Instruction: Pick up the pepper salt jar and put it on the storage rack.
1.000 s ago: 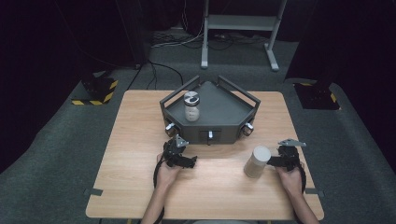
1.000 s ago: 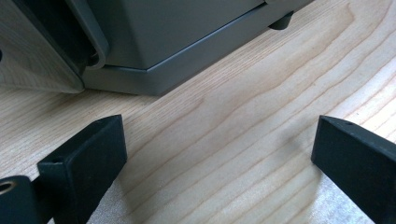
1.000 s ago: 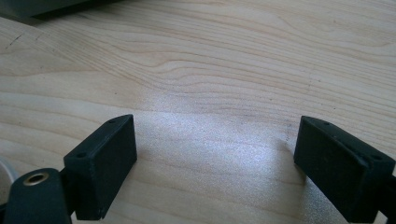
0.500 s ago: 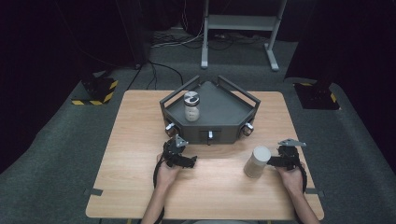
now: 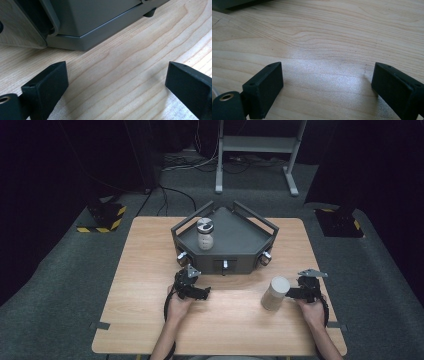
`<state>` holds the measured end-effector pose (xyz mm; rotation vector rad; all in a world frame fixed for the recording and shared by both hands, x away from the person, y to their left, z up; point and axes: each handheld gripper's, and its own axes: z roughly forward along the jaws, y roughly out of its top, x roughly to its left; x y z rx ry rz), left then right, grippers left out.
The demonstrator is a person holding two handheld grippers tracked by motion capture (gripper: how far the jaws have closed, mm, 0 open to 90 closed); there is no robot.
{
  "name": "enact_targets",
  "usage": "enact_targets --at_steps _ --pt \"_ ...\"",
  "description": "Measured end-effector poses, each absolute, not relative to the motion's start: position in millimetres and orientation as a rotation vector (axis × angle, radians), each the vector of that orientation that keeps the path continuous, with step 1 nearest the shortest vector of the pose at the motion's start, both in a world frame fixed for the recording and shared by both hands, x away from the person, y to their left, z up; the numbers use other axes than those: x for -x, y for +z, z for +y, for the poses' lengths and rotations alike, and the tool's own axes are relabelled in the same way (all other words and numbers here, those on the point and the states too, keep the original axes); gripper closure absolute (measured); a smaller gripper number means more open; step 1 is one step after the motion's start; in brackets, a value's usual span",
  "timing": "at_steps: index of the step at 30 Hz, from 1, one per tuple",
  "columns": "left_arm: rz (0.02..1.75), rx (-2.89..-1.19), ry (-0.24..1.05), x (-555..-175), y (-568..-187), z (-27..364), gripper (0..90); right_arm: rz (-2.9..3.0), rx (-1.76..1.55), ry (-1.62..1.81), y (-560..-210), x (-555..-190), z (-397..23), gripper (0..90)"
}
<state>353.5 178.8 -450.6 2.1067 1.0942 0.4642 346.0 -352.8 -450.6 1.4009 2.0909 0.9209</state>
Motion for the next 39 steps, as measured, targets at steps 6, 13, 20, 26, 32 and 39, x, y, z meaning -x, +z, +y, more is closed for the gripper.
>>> enact_targets --at_steps 6,13,20,26,32,39 --pt "1.091 -2.117 0.479 -353 -450 176 4.5 2.086 -1.408 0.914 -450 -346 -352 8.1" --pt "1.091 -2.118 0.481 -352 -450 176 4.5 2.091 -1.394 0.933 -451 -343 -357 7.9" --pt "1.091 -2.117 0.481 -352 -450 176 4.5 2.086 -1.410 0.971 -451 -336 -368 7.9" --pt "1.091 -2.117 0.482 -352 -450 176 4.5 2.090 -1.416 0.987 -452 -331 -374 7.8" --pt "1.092 -2.117 0.482 -352 -450 176 4.5 2.101 -1.401 1.006 -447 -321 -379 8.1" --pt "1.090 -2.119 0.481 -353 -450 176 4.5 2.123 -1.379 1.023 -445 -312 -386 9.4"
